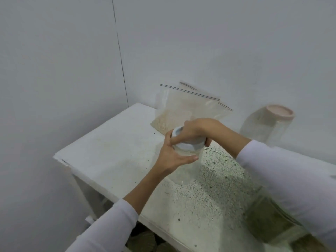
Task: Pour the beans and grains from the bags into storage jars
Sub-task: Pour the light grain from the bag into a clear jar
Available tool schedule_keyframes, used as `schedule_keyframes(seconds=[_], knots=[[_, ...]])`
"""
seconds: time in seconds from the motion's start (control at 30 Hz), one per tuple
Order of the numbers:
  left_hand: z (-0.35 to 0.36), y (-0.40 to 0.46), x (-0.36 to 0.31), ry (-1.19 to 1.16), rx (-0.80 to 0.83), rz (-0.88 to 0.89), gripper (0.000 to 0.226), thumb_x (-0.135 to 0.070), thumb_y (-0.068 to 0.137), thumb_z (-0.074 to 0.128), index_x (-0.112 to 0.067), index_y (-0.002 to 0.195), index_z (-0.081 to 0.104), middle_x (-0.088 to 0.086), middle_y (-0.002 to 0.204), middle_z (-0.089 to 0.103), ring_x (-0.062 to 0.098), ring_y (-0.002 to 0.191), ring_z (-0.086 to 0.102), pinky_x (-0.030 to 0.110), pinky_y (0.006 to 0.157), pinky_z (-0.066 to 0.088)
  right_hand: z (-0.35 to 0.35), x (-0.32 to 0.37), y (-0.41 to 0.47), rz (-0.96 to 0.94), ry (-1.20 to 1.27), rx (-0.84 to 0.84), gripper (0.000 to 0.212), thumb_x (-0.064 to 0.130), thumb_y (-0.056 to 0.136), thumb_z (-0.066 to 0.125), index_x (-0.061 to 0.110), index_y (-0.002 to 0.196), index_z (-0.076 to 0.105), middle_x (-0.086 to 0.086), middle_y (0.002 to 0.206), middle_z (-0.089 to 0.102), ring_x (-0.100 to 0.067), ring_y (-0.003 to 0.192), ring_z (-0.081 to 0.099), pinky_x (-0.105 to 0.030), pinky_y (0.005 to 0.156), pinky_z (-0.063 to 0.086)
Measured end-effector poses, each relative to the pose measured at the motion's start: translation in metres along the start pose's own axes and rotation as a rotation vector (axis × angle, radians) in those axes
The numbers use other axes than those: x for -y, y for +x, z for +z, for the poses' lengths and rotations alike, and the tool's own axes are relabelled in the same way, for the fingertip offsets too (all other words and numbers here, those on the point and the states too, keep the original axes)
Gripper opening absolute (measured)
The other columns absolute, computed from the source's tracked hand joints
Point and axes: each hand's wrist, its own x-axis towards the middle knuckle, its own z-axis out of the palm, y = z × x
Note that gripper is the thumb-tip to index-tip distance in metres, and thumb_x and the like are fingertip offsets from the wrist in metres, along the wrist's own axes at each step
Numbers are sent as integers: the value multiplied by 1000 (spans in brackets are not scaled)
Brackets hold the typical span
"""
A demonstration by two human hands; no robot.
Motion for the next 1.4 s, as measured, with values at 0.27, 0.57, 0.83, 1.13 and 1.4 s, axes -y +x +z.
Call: schedule_keyframes(seconds=[0.27, 0.57, 0.83, 1.13, 1.4], knots=[[-4, -3, 6, -27, 151, -11, 107, -14, 54, 90, -30, 139, 28, 2, 133, 50, 14, 123, 53, 36, 98, 50, 0, -14, 10, -332, -402, 2, 95, 33, 68, 80, 34, 142, 21, -9, 132, 27, -32, 112, 46, -41, 87, 50], [-2, -6, -1, -32, 153, -1, 103, -13, 57, 89, -29, 137, 26, -6, 131, 49, -2, 118, 52, 12, 90, 44, -18, -14, -1, -398, -70, -153, 70, 63, 89, 41, 5, 127, 49, -19, 132, 48, -25, 108, 52, -38, 89, 40], [-5, -6, 0, -34, 172, 16, 110, -16, 56, 87, -36, 141, 21, 4, 139, 44, 12, 127, 49, 27, 99, 46, -12, -17, -7, -616, -324, -34, 62, 16, 76, 75, 15, 125, 38, 2, 111, 30, -12, 101, 37, -20, 76, 44], [0, -11, 3, 3, 152, -50, 117, -24, 51, 90, -27, 144, 20, -6, 138, 45, 8, 128, 47, 24, 99, 46, 8, -16, 6, -353, -421, -155, 84, 65, 83, 53, 21, 146, 20, -6, 148, 18, -34, 129, 38, -40, 84, 46], [-1, -13, 5, 29, 139, -72, 117, -34, 49, 90, -31, 145, 22, -17, 136, 45, -3, 126, 45, 22, 100, 43, -2, -19, 1, -326, -390, -96, 91, 72, 81, 45, 23, 150, 12, -7, 151, 17, -35, 131, 38, -42, 92, 42]])
